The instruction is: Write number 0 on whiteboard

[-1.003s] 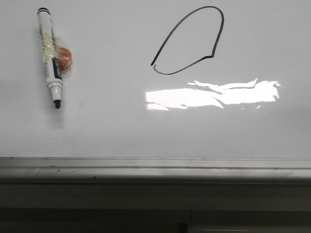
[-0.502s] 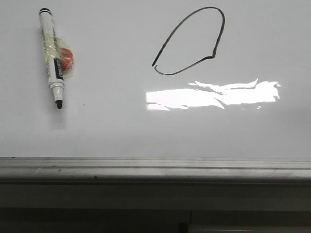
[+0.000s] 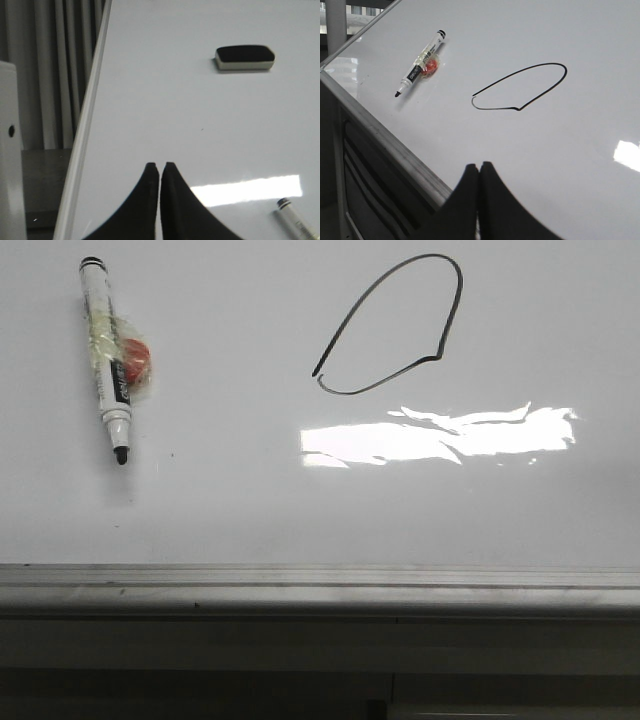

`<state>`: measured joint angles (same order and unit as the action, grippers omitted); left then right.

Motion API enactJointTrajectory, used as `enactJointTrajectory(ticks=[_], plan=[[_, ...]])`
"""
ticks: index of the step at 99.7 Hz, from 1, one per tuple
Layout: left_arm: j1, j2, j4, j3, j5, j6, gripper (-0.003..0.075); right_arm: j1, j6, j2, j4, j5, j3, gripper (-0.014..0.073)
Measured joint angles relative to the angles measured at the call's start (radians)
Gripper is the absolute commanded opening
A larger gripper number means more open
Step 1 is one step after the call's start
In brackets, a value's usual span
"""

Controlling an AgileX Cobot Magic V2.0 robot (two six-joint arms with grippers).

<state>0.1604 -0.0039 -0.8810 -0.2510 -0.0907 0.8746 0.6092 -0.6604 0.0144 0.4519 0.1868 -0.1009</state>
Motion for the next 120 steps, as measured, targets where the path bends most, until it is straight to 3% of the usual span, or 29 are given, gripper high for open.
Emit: enactJointTrajectory(ticks=[11, 15, 22, 29, 40, 55, 65, 89, 120], plan=[[0.0, 0.0, 0.545, 0.0, -0.136, -0.634, -0.002, 0.0, 0.0, 0.0, 0.0, 0.0, 0.0, -0.0069], [-0.001, 0.0, 0.681, 0.0, -0.181, -0.834, -0.002, 0.0, 0.0, 0.0, 0.0, 0.0, 0.0, -0.0069], [-0.008, 0.0, 0.881, 0.018, -0.231, -1.065, -0.002, 0.0, 0.0, 0.0, 0.0, 0.0, 0.0, -0.0069], [-0.02, 0.0, 0.973, 0.05, -0.229, -1.158, -0.002, 0.0, 0.0, 0.0, 0.0, 0.0, 0.0, -0.0069], [-0.041, 0.0, 1.046, 0.125, -0.14, -1.173, -0.002, 0.0, 0.0, 0.0, 0.0, 0.0, 0.0, -0.0069], [-0.061, 0.0, 1.138, 0.248, 0.118, -1.154, -0.002, 0.0, 0.0, 0.0, 0.0, 0.0, 0.0, -0.0069], [-0.083, 0.0, 1.206, 0.255, 0.178, -1.152, -0.002, 0.0, 0.0, 0.0, 0.0, 0.0, 0.0, -0.0069], [-0.167, 0.0, 1.161, 0.255, 0.061, -1.094, -0.002, 0.0, 0.001, 0.0, 0.0, 0.0, 0.0, -0.0069], [-0.167, 0.0, 0.995, 0.255, -0.171, -0.997, -0.002, 0.0, 0.001, 0.0, 0.0, 0.0, 0.0, -0.0069]])
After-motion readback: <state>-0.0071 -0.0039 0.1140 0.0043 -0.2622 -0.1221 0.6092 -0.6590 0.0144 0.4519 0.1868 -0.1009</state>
